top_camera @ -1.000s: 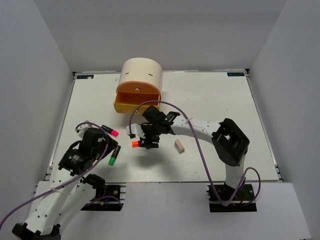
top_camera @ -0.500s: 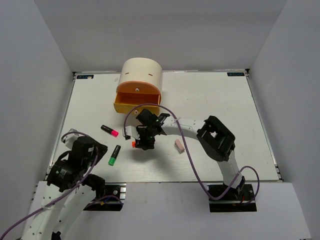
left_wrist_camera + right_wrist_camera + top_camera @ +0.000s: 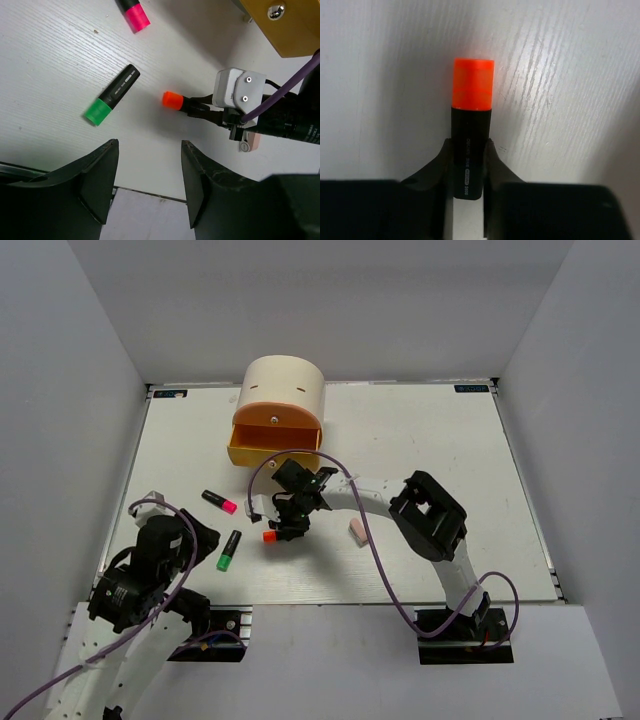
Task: Sort the stationery into containers
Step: Pick up the pen from the center of the board, then place the pen in the drawer.
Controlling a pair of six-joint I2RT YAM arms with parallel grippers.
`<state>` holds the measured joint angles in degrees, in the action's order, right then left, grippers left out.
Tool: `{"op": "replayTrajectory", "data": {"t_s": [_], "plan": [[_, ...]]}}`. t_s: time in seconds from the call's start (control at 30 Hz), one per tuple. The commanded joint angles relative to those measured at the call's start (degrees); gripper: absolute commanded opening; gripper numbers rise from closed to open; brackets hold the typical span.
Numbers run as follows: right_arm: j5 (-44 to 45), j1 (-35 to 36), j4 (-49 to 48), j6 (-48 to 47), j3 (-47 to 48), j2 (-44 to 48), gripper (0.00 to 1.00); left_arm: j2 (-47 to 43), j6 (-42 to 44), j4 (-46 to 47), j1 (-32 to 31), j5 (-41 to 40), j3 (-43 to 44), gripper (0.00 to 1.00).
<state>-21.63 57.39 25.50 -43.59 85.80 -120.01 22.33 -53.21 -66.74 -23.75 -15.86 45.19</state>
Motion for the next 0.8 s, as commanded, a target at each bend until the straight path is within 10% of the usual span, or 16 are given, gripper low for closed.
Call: {"op": "replayTrajectory", "data": {"t_s": [0.0,0.5,0.77], "plan": [[-2.0,-0.3,4.6,-1.1,1.4,-0.6,0.05,-0.4,2.2,1.3,0.3,1.2,1.8,0.63],[-5.3,-5.7,12.0,6.3,9.1,20.1,0.0,3.4,19.9,15.0,0.3,14.4,1.3,0.63],[0.4,-9.7,9.4,11.3,19.7,19.5,0.0,24.4,23.9,18.9,-0.2,18.0,3.2,0.63]]}}
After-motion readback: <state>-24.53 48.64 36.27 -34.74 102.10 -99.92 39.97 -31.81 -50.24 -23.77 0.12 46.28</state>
